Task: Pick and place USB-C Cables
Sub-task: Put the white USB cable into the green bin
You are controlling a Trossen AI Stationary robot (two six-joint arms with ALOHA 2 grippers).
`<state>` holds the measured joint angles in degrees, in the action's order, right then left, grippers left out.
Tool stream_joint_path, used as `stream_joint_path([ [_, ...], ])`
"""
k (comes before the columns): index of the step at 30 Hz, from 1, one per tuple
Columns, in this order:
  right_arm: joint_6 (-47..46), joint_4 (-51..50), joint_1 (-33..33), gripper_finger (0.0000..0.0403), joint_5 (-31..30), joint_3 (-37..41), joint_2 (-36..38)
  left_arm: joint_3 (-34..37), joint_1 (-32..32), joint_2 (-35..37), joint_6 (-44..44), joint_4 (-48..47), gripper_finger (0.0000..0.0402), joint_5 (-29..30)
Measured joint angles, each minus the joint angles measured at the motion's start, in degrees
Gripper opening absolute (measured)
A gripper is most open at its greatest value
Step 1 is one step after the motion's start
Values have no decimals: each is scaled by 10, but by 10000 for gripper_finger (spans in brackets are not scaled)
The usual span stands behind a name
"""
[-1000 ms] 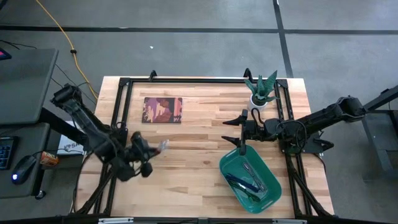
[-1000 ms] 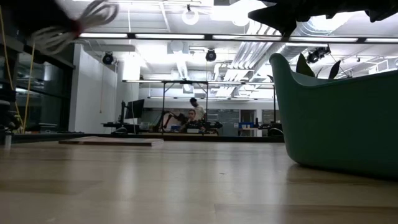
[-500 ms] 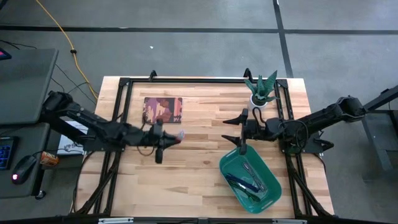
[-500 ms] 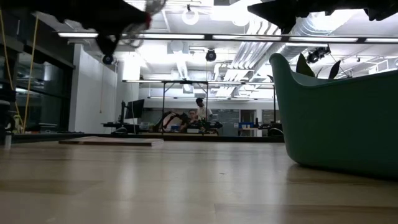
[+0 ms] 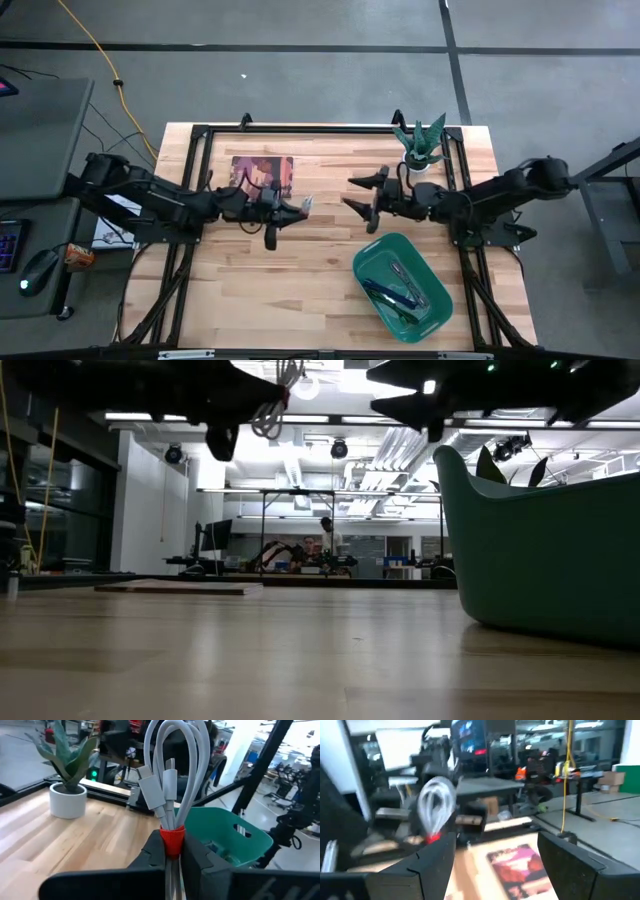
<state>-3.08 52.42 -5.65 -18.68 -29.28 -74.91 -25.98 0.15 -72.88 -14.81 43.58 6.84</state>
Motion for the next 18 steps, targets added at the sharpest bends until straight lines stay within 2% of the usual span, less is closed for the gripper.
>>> stream_joint_path([
  [6, -60, 67, 36, 273, 129, -11, -49, -23, -10, -38, 0, 17, 0, -3],
  [18, -70, 59, 38, 273, 138, -91, -132, -55, -9, -78, 0, 34, 0, 8],
])
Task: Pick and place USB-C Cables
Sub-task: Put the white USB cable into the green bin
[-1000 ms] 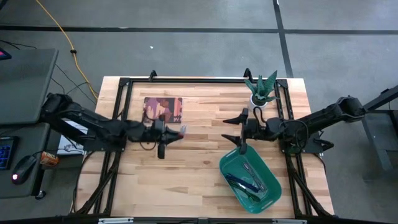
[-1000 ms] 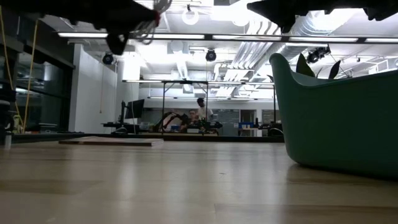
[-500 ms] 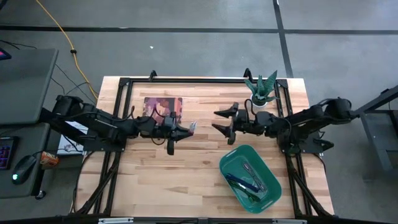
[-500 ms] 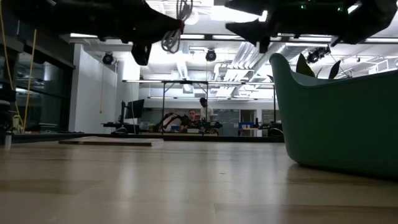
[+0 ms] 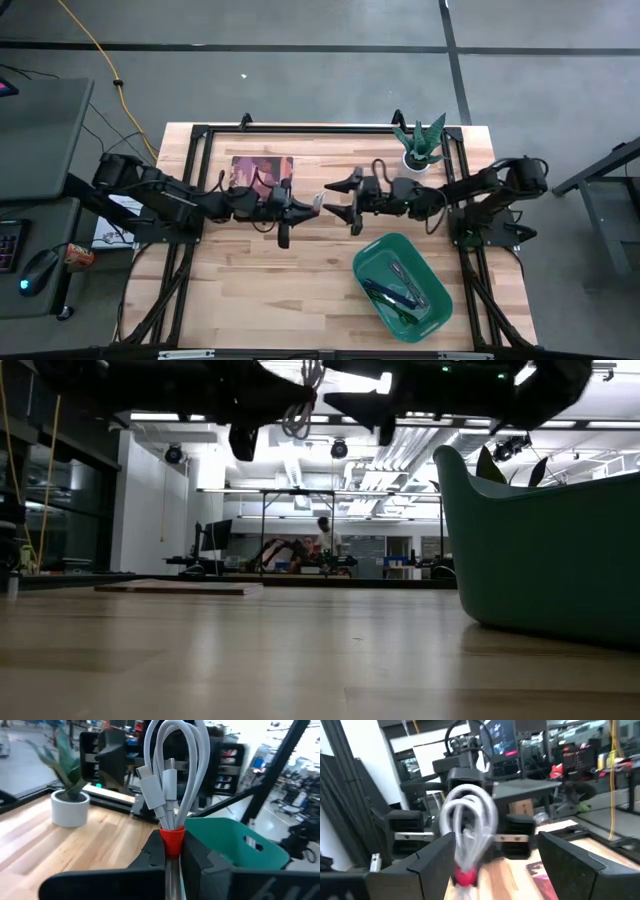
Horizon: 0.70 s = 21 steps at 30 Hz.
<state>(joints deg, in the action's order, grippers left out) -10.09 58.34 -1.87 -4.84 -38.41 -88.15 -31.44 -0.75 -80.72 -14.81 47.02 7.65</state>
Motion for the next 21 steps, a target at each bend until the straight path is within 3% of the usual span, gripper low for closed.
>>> stream_joint_path([
  [8, 0, -36, 0, 273, 20, -66, -50, 0, 0, -1, -14, 9, 0, 10],
  [16, 14, -93, 0, 273, 18, -89, -47, 0, -1, -1, -10, 5, 0, 11],
  [21, 7, -94, 1, 246, 17, -89, -47, 0, -9, -1, -9, 4, 1, 11],
])
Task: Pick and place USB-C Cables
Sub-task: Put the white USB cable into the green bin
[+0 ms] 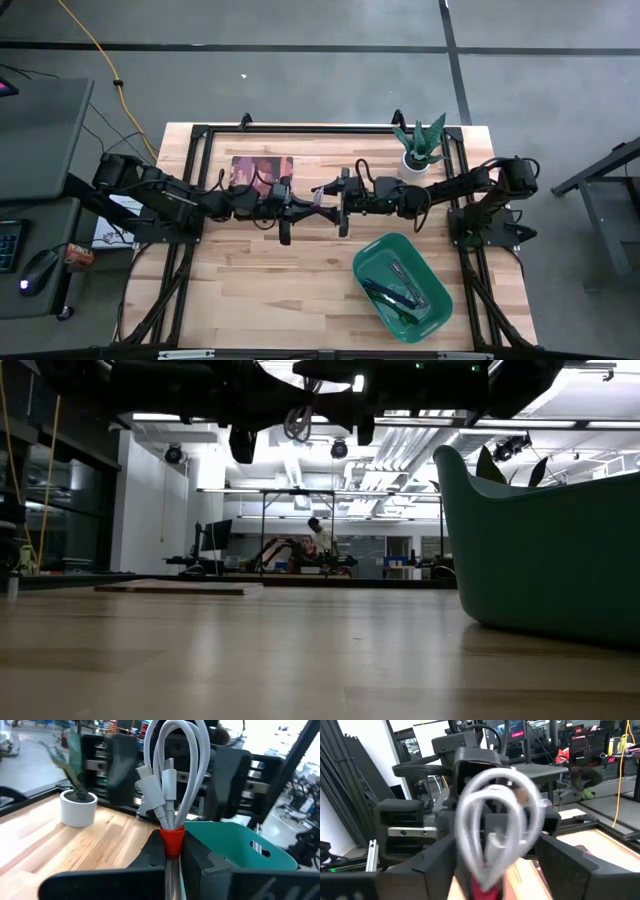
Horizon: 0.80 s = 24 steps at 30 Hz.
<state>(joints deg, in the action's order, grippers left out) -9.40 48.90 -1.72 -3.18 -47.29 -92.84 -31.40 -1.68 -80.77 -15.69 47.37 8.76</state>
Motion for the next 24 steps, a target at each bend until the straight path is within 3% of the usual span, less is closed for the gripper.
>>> stream_joint_path([
  [3, -23, -7, 5, 199, 0, 0, 6, 0, -7, 0, -6, -2, 5, -4],
  [8, -22, -53, 7, 54, 4, 0, 28, 0, -11, 1, -6, -17, 29, -24],
  [10, -22, -67, 6, 22, 2, 0, 36, 0, -11, 2, 0, -21, 44, -28],
  [14, -25, -96, 7, 44, -7, 0, 51, 0, -12, 11, 9, -41, 82, -29],
  [17, -21, -133, 7, 35, -14, 1, 70, 0, -11, 31, 13, -70, 114, -31],
  [24, 18, -261, 3, 21, -57, 1, 124, 0, -13, 146, 46, -216, 171, -28],
])
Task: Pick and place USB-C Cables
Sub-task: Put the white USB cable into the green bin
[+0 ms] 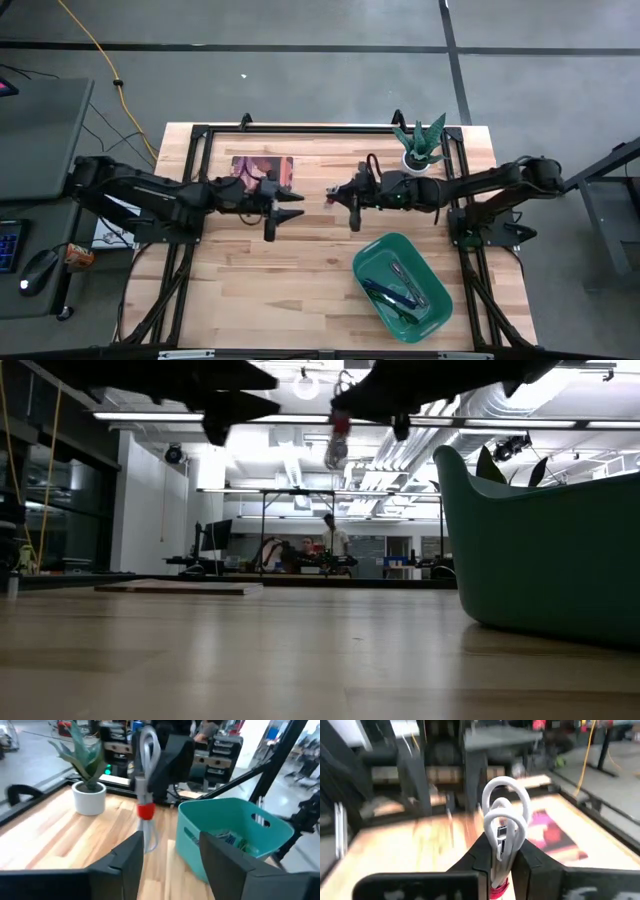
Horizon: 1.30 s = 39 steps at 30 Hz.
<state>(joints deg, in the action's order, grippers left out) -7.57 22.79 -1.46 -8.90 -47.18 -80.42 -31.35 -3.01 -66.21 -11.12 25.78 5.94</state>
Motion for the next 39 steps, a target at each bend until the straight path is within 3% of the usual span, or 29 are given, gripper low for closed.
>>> stream_joint_path([
  [3, 1, -59, -1, 25, -6, 2, 21, 11, 0, 57, 9, -54, 178, 20],
  [9, 5, -51, 1, 21, -7, 55, 64, 76, 0, 171, 19, -62, 179, 64],
  [18, 16, -45, -18, 22, -34, 151, 213, 127, 0, 297, 34, -82, 179, 59],
  [25, 26, 6, -48, 22, -66, 206, 277, 131, 0, 310, 27, -81, 179, 47],
  [39, 19, 18, -57, 22, -58, 205, 280, 131, 0, 310, 38, -80, 179, 47],
])
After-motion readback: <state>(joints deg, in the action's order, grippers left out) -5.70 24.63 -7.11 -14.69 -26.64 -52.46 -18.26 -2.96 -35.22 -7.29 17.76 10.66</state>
